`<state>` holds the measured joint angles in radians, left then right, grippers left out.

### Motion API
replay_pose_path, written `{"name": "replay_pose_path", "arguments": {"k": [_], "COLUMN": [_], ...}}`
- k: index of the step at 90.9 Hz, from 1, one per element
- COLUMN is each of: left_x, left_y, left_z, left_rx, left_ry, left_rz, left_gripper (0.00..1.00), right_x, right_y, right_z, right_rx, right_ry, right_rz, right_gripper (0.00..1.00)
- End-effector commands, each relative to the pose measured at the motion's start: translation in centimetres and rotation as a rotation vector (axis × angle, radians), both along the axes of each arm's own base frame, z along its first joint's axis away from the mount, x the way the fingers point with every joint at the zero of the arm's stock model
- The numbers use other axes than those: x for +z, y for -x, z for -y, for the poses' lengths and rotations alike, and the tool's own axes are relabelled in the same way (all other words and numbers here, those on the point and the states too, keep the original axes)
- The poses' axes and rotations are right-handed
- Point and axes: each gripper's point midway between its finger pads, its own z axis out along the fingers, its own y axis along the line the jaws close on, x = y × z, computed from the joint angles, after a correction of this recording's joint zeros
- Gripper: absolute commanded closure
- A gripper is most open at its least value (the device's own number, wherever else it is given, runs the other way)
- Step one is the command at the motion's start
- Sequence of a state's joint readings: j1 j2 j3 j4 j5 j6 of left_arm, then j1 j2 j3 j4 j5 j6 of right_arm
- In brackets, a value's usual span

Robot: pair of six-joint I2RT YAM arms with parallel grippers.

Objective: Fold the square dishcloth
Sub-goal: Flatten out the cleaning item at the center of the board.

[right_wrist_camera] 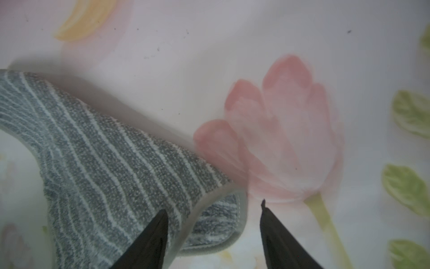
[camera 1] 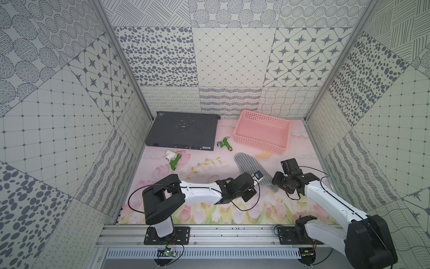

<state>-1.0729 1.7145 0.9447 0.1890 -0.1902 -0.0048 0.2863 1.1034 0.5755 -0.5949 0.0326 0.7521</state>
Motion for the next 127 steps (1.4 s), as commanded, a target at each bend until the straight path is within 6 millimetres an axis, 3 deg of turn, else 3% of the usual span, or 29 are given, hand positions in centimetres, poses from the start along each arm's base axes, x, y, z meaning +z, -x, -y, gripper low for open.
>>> {"name": "replay_pose_path", "arguments": {"k": [1,21,42,73,93,109,117,127], "left_x": [0.8,2.4,2.1,2.6,3.0,3.6,3.6,3.7], "left_y": [-1.6,-3.3,-4.3,-4.9,-4.9,-4.8,-4.8,-4.9], "left_z": [-4.0,-8.6,-11.7,-12.5,-13.4,-13.7,-13.7,-14.0], "left_rx": [0.263,0.429,0.533,0.574,0.603,0.607,0.611,0.621], "left_ry": [0.003,0.055,0.064,0.101,0.125,0.146,0.156,0.150], "left_rz": [-0.113,-0.153,-0.225,-0.248,-0.238,-0.227,-0.225,-0.213], "left_gripper": [1.00,1.00,1.00,1.00,1.00,1.00,1.00,1.00], "right_x": [1.3,2.2,3.0,3.2,1.7,0.0,-0.6,-1.1], "right_y": [-1.3,-1.9,-1.3,3.1,5.2,5.4,5.1,4.7], "right_z": [-2.9,-5.9,-8.3,-12.8,-13.8,-14.3,-15.1,-16.0], "right_rx": [0.110,0.200,0.265,0.428,0.448,0.437,0.434,0.422], "right_ry": [-0.084,-0.068,-0.055,-0.035,0.010,0.086,0.120,0.156], "right_rz": [0.061,0.073,0.098,0.127,0.101,0.073,0.073,0.079], "right_gripper": [0.35,0.33,0.30,0.29,0.27,0.27,0.31,0.45]}}
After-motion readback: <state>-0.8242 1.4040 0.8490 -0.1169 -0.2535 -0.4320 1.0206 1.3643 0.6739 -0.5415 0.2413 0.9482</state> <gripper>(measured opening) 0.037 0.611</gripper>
